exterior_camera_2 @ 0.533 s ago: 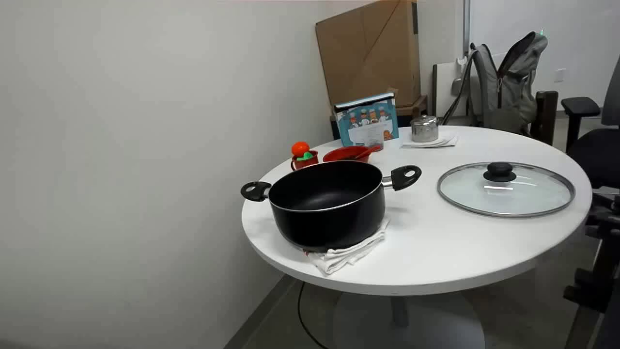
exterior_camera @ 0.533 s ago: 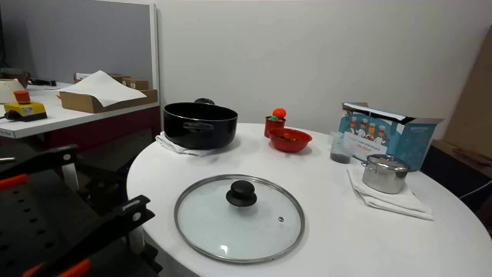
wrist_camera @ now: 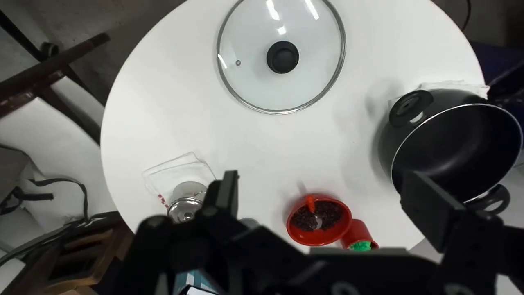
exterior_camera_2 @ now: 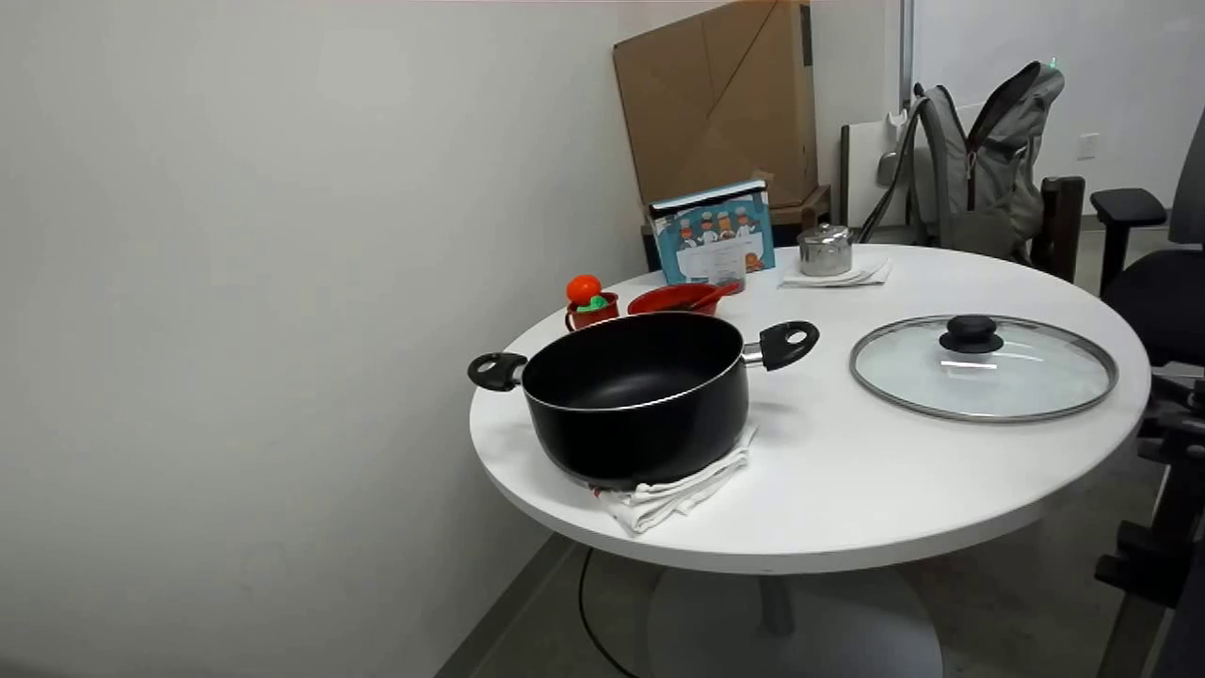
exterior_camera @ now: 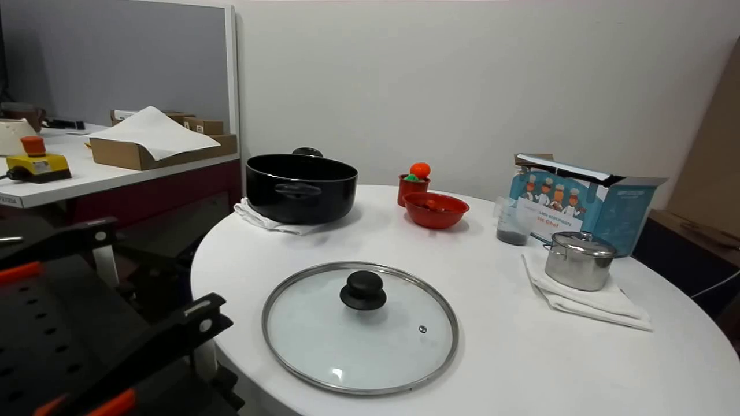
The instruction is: Move the lid on the table away from the black pot
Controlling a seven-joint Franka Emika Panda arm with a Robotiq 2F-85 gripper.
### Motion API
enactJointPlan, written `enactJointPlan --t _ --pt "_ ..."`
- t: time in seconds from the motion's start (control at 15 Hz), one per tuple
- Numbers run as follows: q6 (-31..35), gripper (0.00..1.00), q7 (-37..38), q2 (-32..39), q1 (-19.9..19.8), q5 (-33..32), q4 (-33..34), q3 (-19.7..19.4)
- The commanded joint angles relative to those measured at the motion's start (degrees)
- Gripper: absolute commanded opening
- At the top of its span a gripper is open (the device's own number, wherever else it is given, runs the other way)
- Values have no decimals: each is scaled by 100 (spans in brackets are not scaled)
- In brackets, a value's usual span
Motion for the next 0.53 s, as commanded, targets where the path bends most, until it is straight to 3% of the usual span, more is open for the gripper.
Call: enactJointPlan --t 0.0,0.2,0.47 --pt "733 100 272 378 -154 -82 -139 59" --pt "1316 100 551 1018 -289 -12 -184 13" --pt "1475 100 650 1798 -390 41 -146 45"
